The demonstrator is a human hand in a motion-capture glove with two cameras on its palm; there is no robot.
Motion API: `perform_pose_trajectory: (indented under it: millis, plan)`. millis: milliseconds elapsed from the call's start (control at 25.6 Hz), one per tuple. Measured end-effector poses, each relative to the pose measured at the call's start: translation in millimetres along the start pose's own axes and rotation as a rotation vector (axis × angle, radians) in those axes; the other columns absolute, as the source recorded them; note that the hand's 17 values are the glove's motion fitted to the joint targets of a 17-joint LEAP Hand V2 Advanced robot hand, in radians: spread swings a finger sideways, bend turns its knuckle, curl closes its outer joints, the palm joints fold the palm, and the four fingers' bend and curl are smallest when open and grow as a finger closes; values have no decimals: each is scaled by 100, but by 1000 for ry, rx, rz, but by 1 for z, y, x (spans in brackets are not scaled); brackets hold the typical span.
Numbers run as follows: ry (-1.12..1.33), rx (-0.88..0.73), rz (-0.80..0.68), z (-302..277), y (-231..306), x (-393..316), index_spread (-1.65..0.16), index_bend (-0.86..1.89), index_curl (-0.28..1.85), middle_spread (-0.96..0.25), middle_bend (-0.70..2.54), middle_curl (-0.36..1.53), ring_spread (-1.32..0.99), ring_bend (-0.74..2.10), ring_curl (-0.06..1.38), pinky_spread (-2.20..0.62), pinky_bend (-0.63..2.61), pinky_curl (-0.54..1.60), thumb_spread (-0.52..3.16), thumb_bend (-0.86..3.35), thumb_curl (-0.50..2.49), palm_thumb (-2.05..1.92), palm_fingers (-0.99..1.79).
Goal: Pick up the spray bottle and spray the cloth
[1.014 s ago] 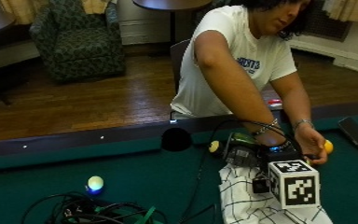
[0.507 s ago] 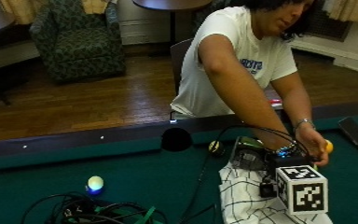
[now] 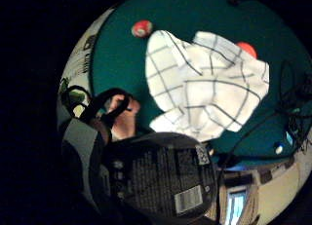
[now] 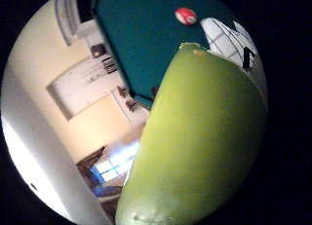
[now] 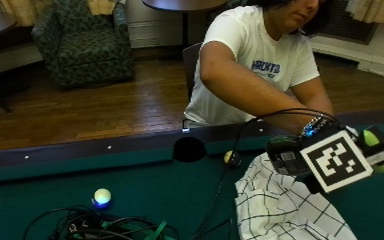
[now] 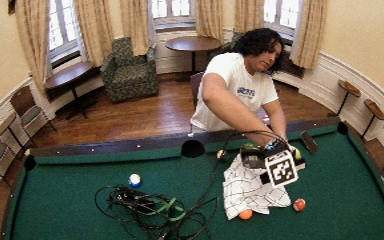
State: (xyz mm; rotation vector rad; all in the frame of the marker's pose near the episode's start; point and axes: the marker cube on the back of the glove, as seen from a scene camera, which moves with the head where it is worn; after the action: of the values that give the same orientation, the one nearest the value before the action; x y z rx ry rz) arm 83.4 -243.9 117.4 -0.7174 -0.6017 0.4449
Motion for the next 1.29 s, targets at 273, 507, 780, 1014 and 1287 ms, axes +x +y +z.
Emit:
perform_pose_trajectory:
  millis: [273,507,780,1014,1287]
  plan:
    - [-187,302,-331,-24,16,-26,-29,36,64,-20,72,57,-22,74,50,-29,47,42,31,-3,83,92,137]
    - [-401,483,-493,-21,9,-21,-29,37,64,-20,72,57,-22,73,50,-29,47,42,31,-3,84,92,137]
    - [-466,579,-620,25,-18,-32,-29,37,65,-20,72,57,-22,73,50,-29,47,42,31,-3,84,92,137]
    - [-505,488,-674,98,-50,-57,-29,37,65,-20,72,57,-22,73,50,-29,47,42,30,-3,84,92,137]
    - [-542,426,-687,167,-81,-81,-28,37,65,-19,72,57,-22,73,50,-29,46,42,29,-3,85,91,138]
